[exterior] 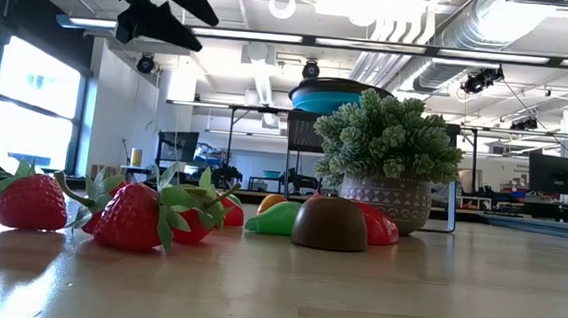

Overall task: Pick & Place Fruit
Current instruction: Put the green pear into the blue strainer bowl

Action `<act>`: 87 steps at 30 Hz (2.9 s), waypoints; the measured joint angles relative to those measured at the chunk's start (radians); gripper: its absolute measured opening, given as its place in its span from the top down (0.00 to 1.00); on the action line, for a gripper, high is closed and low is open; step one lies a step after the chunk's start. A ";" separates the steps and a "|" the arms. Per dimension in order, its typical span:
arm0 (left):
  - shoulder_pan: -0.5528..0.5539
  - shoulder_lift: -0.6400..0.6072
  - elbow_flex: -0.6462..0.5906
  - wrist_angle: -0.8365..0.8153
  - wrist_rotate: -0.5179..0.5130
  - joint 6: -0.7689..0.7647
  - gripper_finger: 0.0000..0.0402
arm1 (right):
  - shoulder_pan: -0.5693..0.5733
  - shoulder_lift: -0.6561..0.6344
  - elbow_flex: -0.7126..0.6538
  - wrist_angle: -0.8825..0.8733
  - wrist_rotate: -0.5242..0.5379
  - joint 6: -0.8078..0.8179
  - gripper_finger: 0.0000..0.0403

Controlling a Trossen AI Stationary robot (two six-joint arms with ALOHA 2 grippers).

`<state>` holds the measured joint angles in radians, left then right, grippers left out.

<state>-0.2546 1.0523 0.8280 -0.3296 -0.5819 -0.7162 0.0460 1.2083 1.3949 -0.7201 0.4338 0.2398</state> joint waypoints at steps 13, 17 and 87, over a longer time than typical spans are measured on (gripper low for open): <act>0.000 0.054 0.002 -0.020 0.001 0.004 0.08 | 0.054 0.000 0.000 -0.008 -0.003 0.000 0.99; 0.000 0.095 0.002 -0.037 0.009 -0.023 0.07 | 0.067 0.000 0.000 -0.009 -0.003 0.000 0.99; 0.203 0.659 0.002 0.226 0.231 0.043 0.07 | 0.085 -0.001 0.000 -0.009 0.004 0.003 0.99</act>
<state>-0.0517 1.7114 0.8296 -0.1032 -0.3511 -0.6729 0.1310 1.2076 1.3949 -0.7288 0.4381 0.2430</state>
